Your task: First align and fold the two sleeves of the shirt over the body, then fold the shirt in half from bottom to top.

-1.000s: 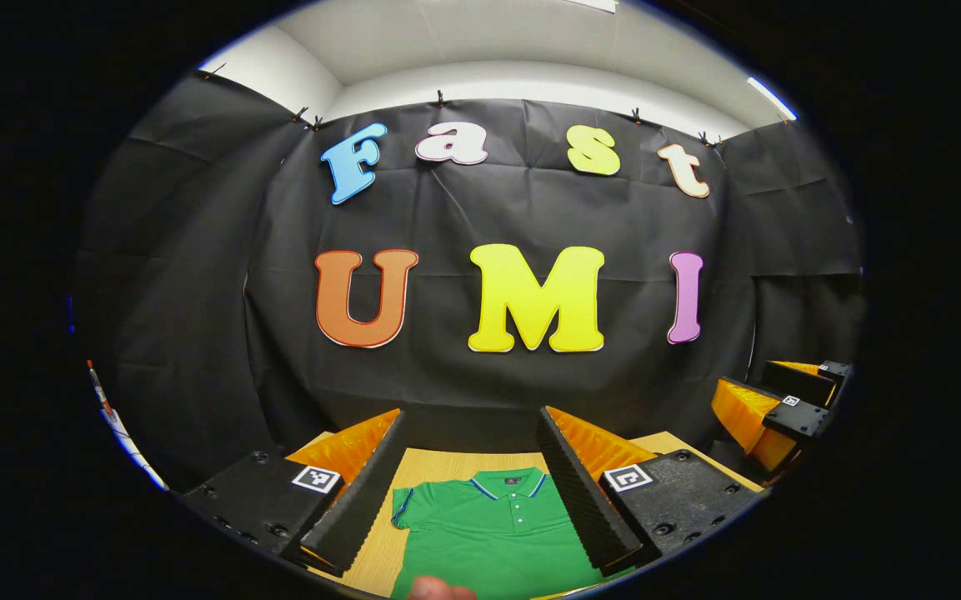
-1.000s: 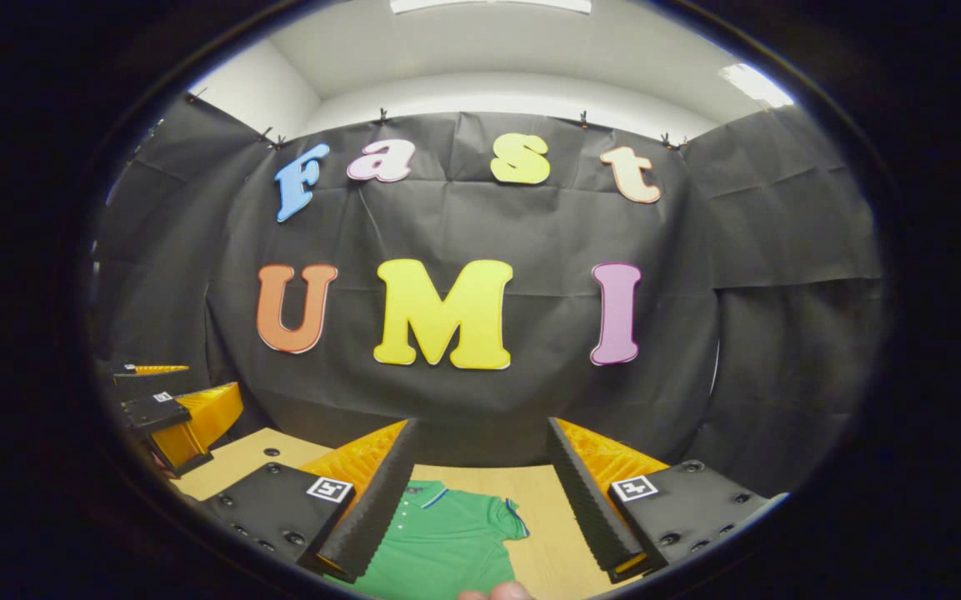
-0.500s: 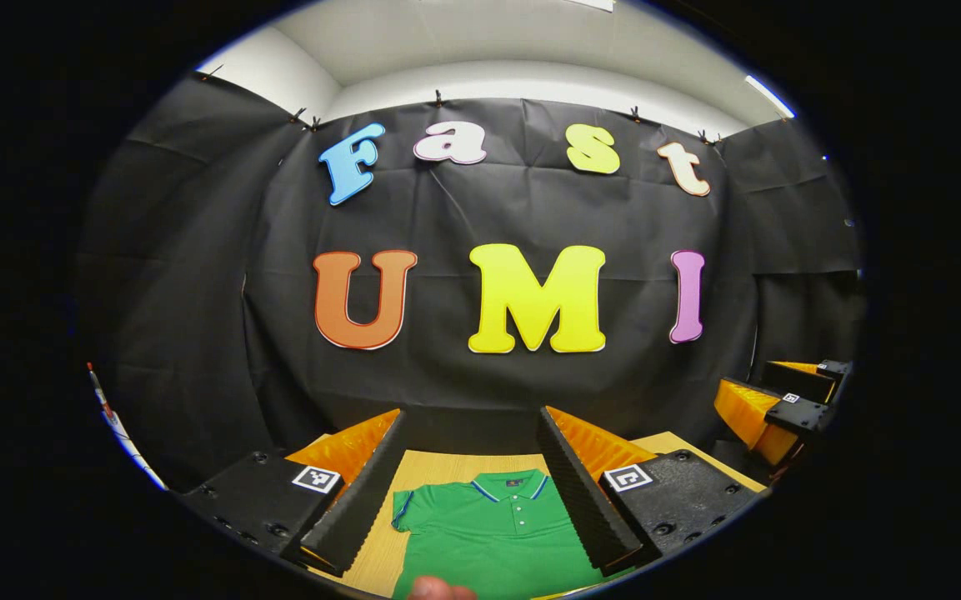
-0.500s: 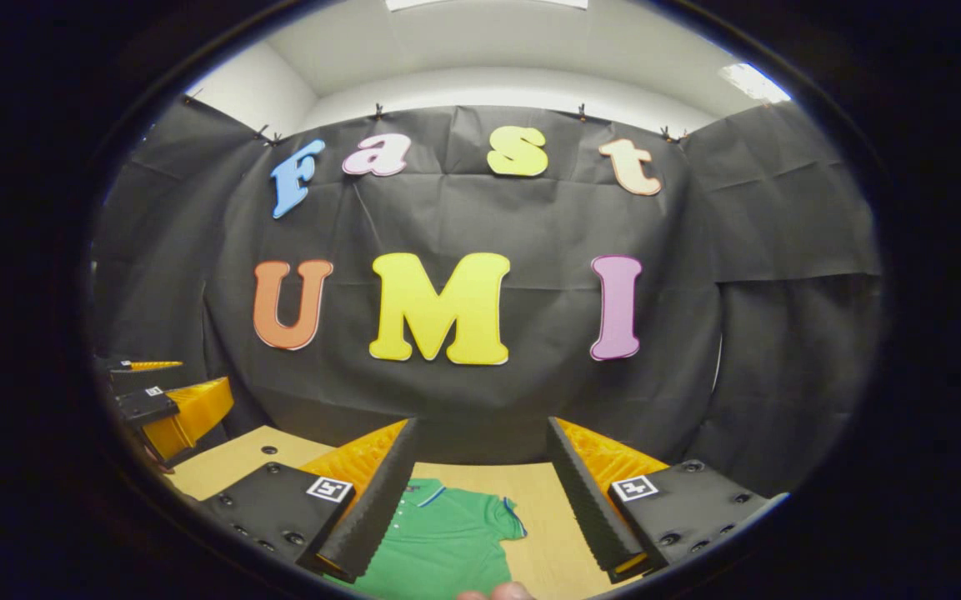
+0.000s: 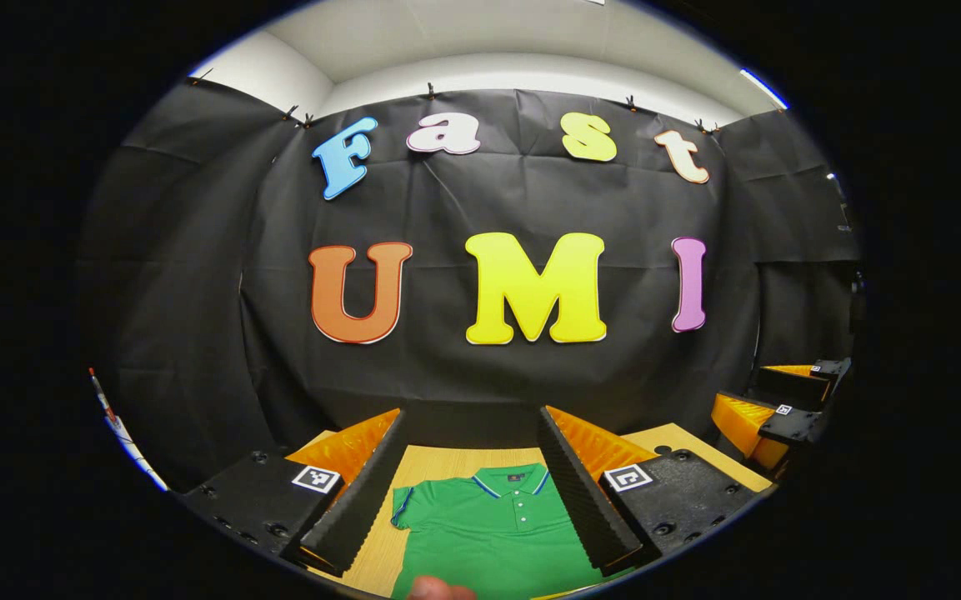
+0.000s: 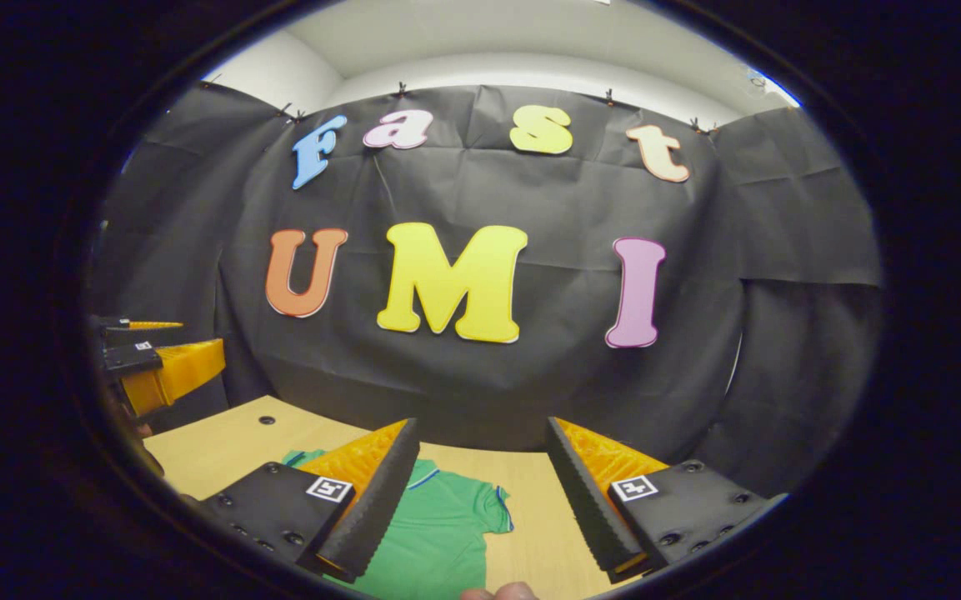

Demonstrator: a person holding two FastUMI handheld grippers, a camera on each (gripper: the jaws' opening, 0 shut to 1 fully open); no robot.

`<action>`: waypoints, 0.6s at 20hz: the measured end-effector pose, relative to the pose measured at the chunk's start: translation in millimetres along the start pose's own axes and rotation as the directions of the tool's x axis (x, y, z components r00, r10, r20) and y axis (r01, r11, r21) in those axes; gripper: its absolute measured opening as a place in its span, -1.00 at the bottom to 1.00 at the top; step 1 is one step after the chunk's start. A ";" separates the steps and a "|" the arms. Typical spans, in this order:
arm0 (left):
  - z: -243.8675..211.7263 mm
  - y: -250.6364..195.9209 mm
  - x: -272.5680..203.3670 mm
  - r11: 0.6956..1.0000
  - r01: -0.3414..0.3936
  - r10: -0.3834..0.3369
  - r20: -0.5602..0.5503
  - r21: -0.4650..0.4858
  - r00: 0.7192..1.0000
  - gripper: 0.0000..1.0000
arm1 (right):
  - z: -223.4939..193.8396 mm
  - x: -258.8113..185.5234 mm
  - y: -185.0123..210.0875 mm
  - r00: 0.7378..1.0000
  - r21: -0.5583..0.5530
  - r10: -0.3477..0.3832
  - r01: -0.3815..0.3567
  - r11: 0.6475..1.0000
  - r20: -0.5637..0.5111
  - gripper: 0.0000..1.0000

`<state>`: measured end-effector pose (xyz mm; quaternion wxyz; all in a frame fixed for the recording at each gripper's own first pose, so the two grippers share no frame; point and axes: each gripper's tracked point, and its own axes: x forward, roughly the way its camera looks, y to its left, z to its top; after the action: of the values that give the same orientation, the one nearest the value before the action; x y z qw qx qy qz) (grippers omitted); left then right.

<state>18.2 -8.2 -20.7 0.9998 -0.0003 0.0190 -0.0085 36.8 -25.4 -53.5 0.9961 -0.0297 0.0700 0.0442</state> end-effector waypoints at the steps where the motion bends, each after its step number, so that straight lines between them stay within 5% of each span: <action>1: -1.4 -0.5 0.0 1.000 -0.003 0.003 -0.005 -0.002 1.000 0.98 | -6.8 3.5 -2.0 1.000 0.006 0.010 -0.010 1.000 -0.011 0.90; 8: -12.1 -3.4 4.8 0.999 -0.031 0.032 -0.033 0.022 0.999 0.98 | -62.4 49.3 -27.1 0.990 0.021 0.044 -0.041 0.999 -0.133 0.94; 12: -23.6 -4.2 11.8 0.998 -0.059 0.061 -0.062 0.028 0.996 0.98 | -118.8 85.6 -39.4 0.959 0.064 0.072 -0.057 0.996 -0.273 0.94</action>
<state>29.1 -12.5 -44.7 0.9984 0.0136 0.0505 0.0211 108.6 -65.1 -180.9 0.9752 -0.0054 0.2098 0.0700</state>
